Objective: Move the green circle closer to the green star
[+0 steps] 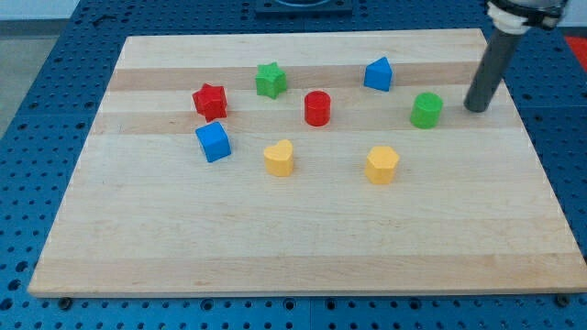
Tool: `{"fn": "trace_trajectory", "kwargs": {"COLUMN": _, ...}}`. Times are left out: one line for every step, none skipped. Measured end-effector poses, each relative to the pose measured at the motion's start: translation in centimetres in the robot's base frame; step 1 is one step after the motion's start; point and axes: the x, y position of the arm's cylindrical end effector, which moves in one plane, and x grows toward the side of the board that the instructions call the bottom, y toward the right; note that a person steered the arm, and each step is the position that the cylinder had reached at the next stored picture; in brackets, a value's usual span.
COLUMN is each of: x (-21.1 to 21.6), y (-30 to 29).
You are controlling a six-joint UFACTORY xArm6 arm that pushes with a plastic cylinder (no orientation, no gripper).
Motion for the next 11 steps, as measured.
{"fn": "trace_trajectory", "kwargs": {"x": 0.3, "y": -0.9}}
{"fn": "trace_trajectory", "kwargs": {"x": 0.7, "y": -0.9}}
{"fn": "trace_trajectory", "kwargs": {"x": 3.2, "y": -1.9}}
{"fn": "trace_trajectory", "kwargs": {"x": 2.2, "y": -4.2}}
{"fn": "trace_trajectory", "kwargs": {"x": 0.8, "y": -6.3}}
{"fn": "trace_trajectory", "kwargs": {"x": -0.9, "y": -8.5}}
{"fn": "trace_trajectory", "kwargs": {"x": -2.0, "y": -11.9}}
{"fn": "trace_trajectory", "kwargs": {"x": -2.0, "y": -15.3}}
{"fn": "trace_trajectory", "kwargs": {"x": -1.8, "y": -17.3}}
{"fn": "trace_trajectory", "kwargs": {"x": -2.5, "y": -20.0}}
{"fn": "trace_trajectory", "kwargs": {"x": -3.4, "y": -22.6}}
